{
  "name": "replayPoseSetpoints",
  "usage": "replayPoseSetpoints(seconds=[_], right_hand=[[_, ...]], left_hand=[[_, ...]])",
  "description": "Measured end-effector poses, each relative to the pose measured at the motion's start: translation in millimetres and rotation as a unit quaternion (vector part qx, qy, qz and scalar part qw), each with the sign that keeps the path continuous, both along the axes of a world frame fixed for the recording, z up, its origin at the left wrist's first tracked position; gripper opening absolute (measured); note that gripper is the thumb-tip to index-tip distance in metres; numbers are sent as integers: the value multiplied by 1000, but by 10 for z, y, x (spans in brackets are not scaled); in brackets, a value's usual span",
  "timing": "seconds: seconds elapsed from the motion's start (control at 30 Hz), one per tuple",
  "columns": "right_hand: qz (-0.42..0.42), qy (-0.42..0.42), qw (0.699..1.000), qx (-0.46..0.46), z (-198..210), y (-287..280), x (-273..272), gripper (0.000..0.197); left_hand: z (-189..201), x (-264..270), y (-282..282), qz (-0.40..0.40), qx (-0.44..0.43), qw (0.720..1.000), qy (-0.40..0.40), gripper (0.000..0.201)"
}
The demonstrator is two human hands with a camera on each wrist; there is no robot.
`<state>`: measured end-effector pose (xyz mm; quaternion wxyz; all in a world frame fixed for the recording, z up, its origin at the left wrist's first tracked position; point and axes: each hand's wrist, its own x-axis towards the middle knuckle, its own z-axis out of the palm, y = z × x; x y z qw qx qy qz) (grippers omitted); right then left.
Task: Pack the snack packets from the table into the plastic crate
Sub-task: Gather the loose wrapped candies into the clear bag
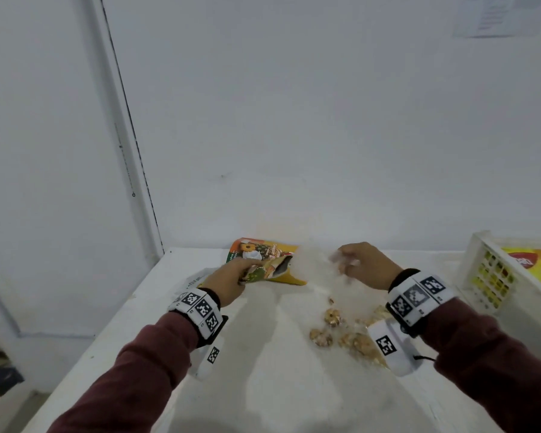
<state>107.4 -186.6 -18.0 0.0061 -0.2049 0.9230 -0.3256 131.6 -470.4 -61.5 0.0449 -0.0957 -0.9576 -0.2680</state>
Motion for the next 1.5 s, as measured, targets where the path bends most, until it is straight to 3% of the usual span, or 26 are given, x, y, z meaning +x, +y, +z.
replayPoseSetpoints(seconds=[0.13,0.27,0.37,0.6,0.77,0.83,1.07,1.27,1.5], right_hand=[[13,-111,994,-8,-47,-134,61,17],[31,-146,989,-6,-228,-431,104,29],[51,-156,986,-21,-235,-650,151,9],[20,-181,983,-26,-101,-898,61,17],[-10,-148,980,134,-269,-936,35,44],[-7,-134,977,166,-340,-946,23,44],[11,-132,982,132,-441,-934,-51,29],[10,-126,988,89,-495,-963,-148,35],[-25,-92,992,86,-376,-819,-305,14]], left_hand=[[50,8,-198,74,18,997,33,63],[79,48,-230,103,43,990,84,62],[83,100,-180,102,59,987,109,64],[119,179,-152,121,74,979,149,61],[9,182,-167,109,23,984,140,58],[-63,190,-167,91,-12,987,133,58],[-221,243,-125,58,-94,991,82,59],[-217,225,-123,56,-122,989,66,60],[-201,233,-98,53,-134,988,60,60]])
